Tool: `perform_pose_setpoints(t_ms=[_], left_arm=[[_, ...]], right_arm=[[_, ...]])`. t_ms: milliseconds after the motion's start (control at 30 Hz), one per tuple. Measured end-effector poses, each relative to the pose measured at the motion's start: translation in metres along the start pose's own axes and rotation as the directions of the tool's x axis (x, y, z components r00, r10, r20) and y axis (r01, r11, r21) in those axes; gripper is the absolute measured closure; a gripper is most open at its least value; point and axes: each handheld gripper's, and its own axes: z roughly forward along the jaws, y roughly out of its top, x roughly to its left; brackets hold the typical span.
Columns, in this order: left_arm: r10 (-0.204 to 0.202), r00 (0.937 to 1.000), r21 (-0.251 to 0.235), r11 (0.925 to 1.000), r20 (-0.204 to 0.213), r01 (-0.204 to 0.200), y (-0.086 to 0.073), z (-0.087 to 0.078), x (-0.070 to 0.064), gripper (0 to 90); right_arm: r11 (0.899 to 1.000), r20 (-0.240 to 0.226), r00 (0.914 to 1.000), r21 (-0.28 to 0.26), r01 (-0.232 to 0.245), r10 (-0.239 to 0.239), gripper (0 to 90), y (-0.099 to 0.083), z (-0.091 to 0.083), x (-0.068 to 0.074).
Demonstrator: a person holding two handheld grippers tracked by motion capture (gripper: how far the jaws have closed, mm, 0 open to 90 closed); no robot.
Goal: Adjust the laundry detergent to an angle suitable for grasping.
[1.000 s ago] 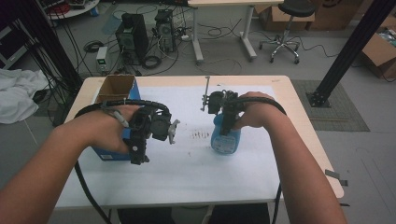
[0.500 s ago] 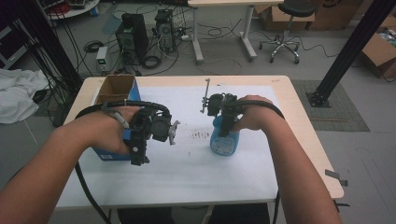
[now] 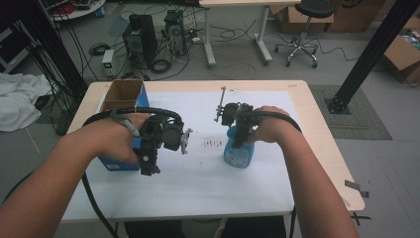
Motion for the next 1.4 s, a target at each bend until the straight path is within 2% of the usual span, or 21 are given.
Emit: perform_pose_setpoints(t_ms=[333, 500, 567, 1000, 1400], left_arm=[[0.004, 1.0000, -0.008, 1.0000, -0.006, -0.004, 0.0011, -0.0012, 0.0002, 0.3], [-0.001, 1.0000, -0.005, 1.0000, -0.008, 0.001, -0.0001, -0.0022, -0.0002, 0.3], [0.000, 1.0000, -0.006, 1.0000, -0.009, -0.001, 0.0000, -0.0022, -0.0001, 0.3], [-0.001, 1.0000, -0.002, 1.0000, -0.005, 0.001, -0.0012, -0.0014, 0.0006, 0.3], [0.005, 0.9999, -0.004, 1.0000, -0.012, -0.005, 0.0026, -0.0034, 0.0004, 0.3]], right_arm=[[1.000, 0.011, 0.9999, -0.023, -0.007, 0.008, 37.8, -0.0028, -0.0003, 0.0025], [0.999, 0.004, 0.9991, -0.026, -0.041, 0.041, 36.9, -0.0040, -0.0005, 0.0003], [0.998, -0.022, 0.9984, -0.032, -0.054, 0.053, 35.6, -0.0040, -0.0014, -0.0010], [0.996, -0.015, 0.9967, -0.030, -0.080, 0.079, 33.3, -0.0049, -0.0029, -0.0025], [0.994, -0.017, 0.9950, -0.035, -0.099, 0.099, 26.4, -0.0087, -0.0074, -0.0031]])
